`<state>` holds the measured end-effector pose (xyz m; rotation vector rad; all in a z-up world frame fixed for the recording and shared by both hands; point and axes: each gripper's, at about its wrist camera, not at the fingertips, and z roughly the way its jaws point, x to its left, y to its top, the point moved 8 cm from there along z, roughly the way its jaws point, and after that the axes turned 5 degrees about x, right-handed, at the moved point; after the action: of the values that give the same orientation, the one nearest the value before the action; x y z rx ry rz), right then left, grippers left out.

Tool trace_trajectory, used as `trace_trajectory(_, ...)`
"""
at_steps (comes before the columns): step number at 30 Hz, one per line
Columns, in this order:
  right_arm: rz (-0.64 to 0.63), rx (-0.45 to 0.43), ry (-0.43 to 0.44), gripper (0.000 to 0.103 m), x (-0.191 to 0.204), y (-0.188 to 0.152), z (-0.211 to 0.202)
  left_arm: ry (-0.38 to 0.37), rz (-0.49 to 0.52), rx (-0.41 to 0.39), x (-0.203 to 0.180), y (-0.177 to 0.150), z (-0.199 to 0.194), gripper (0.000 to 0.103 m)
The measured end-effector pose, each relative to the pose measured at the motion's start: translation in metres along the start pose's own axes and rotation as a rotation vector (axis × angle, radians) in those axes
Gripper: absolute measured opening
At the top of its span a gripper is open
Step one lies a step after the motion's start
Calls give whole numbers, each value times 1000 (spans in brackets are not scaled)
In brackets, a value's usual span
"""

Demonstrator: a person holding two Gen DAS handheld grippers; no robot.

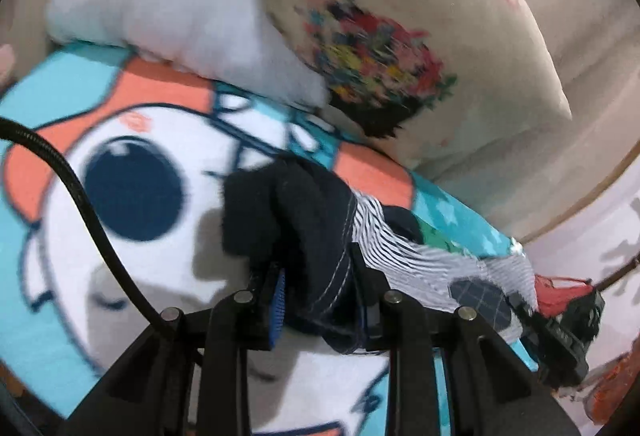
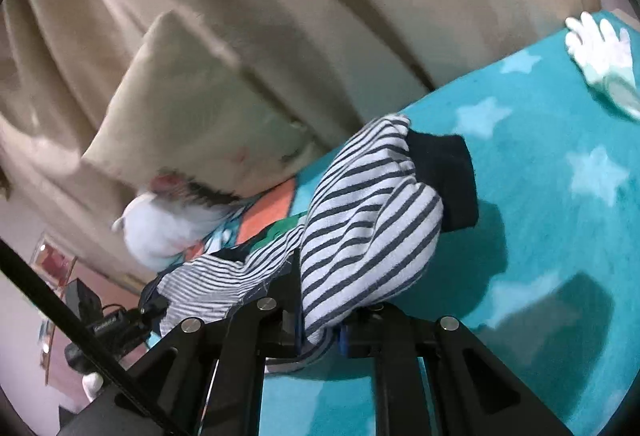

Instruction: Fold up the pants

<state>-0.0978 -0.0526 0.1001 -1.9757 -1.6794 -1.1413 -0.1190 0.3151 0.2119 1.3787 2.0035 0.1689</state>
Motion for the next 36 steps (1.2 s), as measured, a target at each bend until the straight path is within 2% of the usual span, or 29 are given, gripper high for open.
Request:
trace_trajectory(4,20,67,-62,20,-20,-37,20,66,-76,-15,36,-11,-17,26)
trace_trajectory(6,70,84,-44,32,-31,-45,21,73,-103,-18,50,-14,-22,26)
trace_trajectory(8,113,47,-17,33,-41,-44,8,57,-111,-32,51,-13,-17,26)
trace_trajectory(9,118,31,-28,34,-50,-46,-2,45,-112,-42,51,-13,-22,30)
trace_trajectory(10,117,8,-43,39,-55,-46,-11,29,-103,-42,50,-11,-21,35)
trace_trajectory(12,100,-31,-63,48,-56,-45,-26,-7,-103,-46,43,-15,-14,51)
trace_trajectory(16,60,-33,-21,49,-51,-50,-51,-80,-75,3,32,-34,32,55)
trace_trajectory(19,49,6,27,49,-40,-59,-44,-133,-64,53,23,-46,56,55)
trace_trajectory(24,53,81,108,49,-24,-74,-20,-226,-57,101,9,-56,79,65)
trace_trajectory(29,18,79,76,49,-16,-79,-5,-228,-45,148,3,-58,108,66)
trace_trajectory(33,22,59,77,49,-20,-69,-1,-229,-59,187,-2,-54,123,66)
trace_trajectory(34,26,56,71,44,-22,-66,-1,-221,-53,190,-3,-53,125,66)
trace_trajectory(35,38,56,57,38,-25,-66,0,-209,-46,188,-5,-52,124,55)
trace_trajectory(36,43,54,53,24,-26,-65,0,-196,-36,188,-7,-51,125,35)
